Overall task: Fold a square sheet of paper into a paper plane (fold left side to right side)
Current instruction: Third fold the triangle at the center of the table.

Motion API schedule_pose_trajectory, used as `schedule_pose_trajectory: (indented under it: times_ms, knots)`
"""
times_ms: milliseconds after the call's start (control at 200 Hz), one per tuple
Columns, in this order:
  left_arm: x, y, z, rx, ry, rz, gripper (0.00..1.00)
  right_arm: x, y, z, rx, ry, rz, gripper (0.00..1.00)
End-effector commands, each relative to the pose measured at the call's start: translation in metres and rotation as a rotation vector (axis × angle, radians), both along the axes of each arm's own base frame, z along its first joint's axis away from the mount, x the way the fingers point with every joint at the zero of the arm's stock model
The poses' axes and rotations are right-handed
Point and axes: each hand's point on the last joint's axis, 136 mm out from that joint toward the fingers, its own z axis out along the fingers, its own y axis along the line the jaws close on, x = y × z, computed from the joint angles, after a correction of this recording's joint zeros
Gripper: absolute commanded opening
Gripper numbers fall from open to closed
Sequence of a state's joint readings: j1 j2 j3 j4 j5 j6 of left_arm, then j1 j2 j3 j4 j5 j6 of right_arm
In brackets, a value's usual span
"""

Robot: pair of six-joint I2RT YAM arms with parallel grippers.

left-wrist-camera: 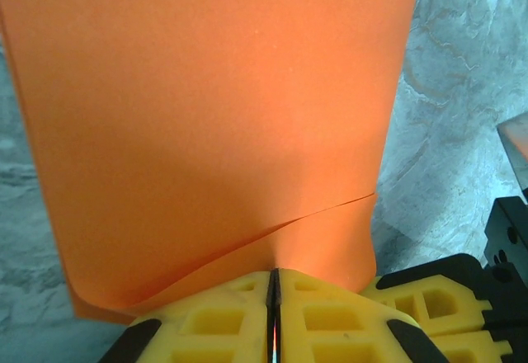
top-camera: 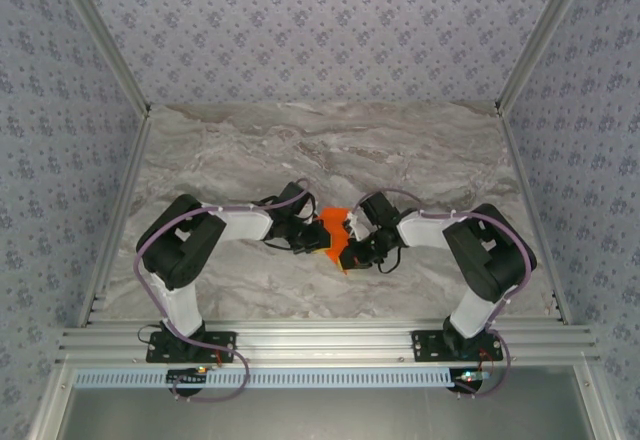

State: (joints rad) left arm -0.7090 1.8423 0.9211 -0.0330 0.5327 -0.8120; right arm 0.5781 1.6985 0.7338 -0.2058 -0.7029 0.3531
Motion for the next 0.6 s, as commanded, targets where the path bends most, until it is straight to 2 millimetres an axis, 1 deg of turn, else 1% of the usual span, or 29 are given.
schedule_pose_trajectory:
  times_ms: [0,135,205,285,385,475,595]
  knots:
    - [0.004,0.012,0.001,0.066,-0.040,0.010,0.10,-0.030,-0.036,-0.042,-0.168,0.156,-0.057,0.00]
    - [0.009,0.009,0.030,0.011,-0.124,-0.004,0.10,-0.032,-0.041,-0.047,-0.191,0.168,-0.066,0.00]
    - [0.007,0.008,0.040,-0.008,-0.150,-0.016,0.10,-0.031,-0.041,-0.048,-0.197,0.165,-0.064,0.00]
    - [0.000,0.007,0.047,-0.033,-0.172,-0.040,0.05,-0.030,-0.042,-0.049,-0.207,0.163,-0.065,0.00]
    - [-0.010,0.001,0.050,-0.067,-0.180,-0.070,0.02,-0.029,-0.042,-0.051,-0.213,0.162,-0.062,0.00]
    - [-0.019,-0.011,0.052,-0.091,-0.186,-0.105,0.02,-0.028,-0.042,-0.051,-0.216,0.159,-0.060,0.00]
    - [-0.024,-0.021,0.043,-0.086,-0.177,-0.125,0.02,-0.027,-0.041,-0.050,-0.219,0.155,-0.054,0.00]
